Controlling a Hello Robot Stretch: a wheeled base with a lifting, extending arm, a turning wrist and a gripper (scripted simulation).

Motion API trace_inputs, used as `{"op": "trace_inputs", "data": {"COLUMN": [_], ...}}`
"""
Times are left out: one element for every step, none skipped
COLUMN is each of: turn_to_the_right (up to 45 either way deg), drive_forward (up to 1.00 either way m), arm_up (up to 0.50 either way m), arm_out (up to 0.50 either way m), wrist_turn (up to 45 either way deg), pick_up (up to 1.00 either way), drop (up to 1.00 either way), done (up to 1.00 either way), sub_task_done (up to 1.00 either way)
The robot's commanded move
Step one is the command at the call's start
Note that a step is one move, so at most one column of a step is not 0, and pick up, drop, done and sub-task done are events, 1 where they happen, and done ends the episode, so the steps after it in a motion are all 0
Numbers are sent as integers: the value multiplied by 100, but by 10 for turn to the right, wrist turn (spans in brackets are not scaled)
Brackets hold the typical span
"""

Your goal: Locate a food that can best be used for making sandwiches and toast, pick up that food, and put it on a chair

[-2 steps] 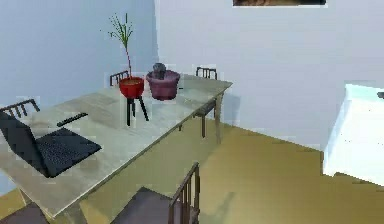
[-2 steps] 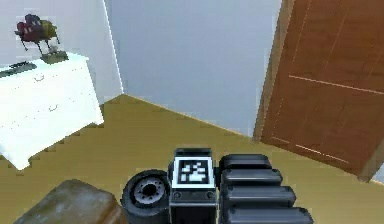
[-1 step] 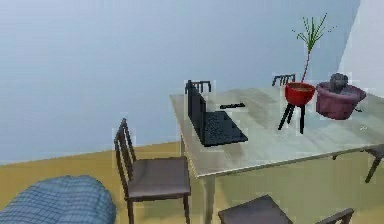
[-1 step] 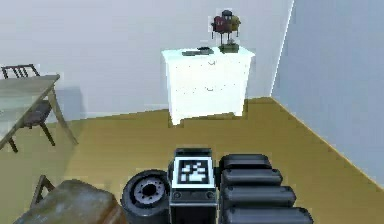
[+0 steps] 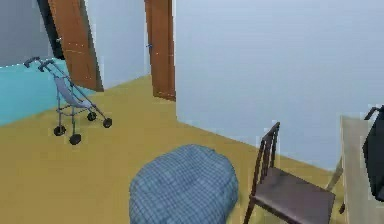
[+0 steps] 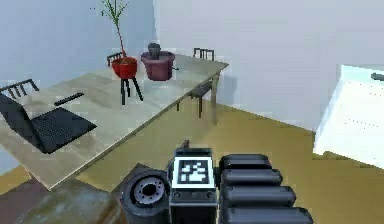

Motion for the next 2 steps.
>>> {"op": "trace_inputs", "data": {"turn_to_the_right": [-450,-210], "drive_forward": [0,0], "arm_up": [0,0], "arm_out": [0,0], "wrist_turn": [0,0], "pick_up": [0,0], "drop": [0,0], "done": [0,0], "sub_task_done": [0,0]}}
